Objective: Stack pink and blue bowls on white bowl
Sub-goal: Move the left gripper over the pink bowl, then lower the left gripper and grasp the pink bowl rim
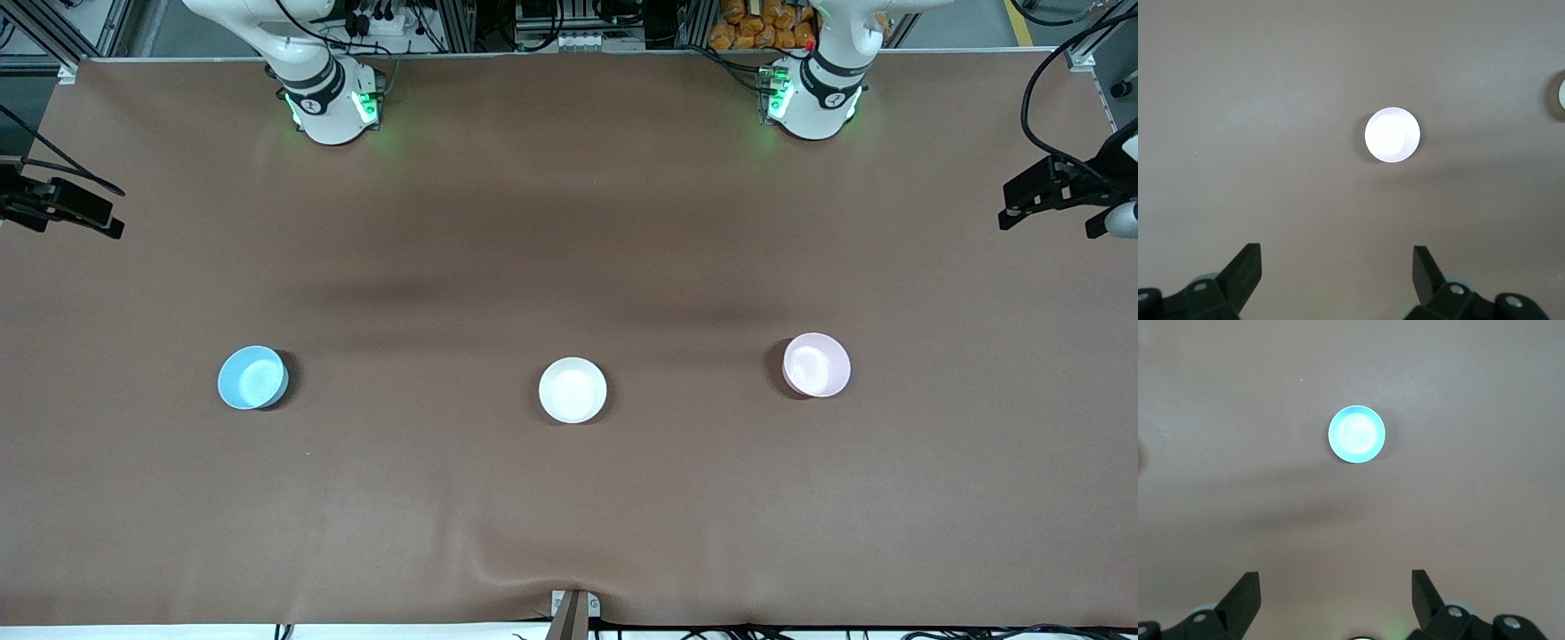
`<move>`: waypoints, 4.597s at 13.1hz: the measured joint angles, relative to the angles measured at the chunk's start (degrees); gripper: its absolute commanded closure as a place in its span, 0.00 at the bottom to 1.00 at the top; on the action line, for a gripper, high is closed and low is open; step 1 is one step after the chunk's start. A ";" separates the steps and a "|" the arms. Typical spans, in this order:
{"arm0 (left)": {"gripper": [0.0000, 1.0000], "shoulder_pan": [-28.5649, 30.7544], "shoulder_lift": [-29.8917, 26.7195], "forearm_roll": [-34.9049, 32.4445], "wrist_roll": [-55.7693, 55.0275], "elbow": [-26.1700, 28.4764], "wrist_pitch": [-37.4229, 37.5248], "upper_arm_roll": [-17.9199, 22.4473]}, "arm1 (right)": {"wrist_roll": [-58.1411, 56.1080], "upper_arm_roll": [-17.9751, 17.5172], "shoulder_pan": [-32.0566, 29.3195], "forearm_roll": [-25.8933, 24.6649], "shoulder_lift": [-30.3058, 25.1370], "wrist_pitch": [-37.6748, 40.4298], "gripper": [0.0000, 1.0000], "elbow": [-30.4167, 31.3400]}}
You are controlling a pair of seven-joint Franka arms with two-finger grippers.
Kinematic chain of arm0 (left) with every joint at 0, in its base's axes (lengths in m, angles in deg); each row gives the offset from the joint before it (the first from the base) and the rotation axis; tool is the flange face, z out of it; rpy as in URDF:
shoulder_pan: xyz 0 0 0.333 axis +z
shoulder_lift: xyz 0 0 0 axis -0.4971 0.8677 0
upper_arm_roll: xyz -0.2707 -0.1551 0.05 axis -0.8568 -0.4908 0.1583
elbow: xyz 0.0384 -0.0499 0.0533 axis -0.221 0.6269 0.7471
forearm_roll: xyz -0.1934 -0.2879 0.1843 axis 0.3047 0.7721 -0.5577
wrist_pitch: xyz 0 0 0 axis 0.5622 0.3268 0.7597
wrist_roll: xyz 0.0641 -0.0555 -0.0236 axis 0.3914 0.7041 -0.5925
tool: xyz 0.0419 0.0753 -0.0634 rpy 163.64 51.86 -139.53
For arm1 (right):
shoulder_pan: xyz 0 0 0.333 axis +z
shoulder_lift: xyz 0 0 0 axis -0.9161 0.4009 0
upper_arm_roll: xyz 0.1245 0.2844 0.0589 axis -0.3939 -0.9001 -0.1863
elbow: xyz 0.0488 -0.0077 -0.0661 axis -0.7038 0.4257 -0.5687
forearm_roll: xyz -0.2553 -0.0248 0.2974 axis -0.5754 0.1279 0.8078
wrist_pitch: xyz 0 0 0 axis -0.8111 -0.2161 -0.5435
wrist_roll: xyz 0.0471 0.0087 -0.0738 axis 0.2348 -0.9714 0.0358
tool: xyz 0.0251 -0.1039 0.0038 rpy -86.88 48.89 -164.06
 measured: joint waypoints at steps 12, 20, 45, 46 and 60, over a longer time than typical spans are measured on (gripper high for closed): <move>0.00 1.26 6.55 0.11 0.04 1.03 -1.70 0.28 | 0.00 -0.03 0.01 0.00 0.00 0.01 0.00 0.02; 0.00 1.69 21.00 0.14 0.04 2.66 -15.11 0.11 | 0.00 -0.02 0.01 0.00 0.00 -0.03 0.00 0.06; 0.57 -1.54 34.02 3.51 0.04 14.95 -38.30 -0.51 | 0.00 -0.04 0.01 -0.01 0.00 -0.20 0.00 0.07; 0.57 -1.57 33.91 3.50 0.04 15.03 -38.30 -0.52 | 0.00 -0.04 0.01 -0.01 0.00 -0.20 0.00 0.07; 1.00 -2.09 33.47 3.50 0.01 15.21 -38.56 -0.71 | 0.00 -0.04 0.01 -0.01 0.00 -0.04 0.00 0.07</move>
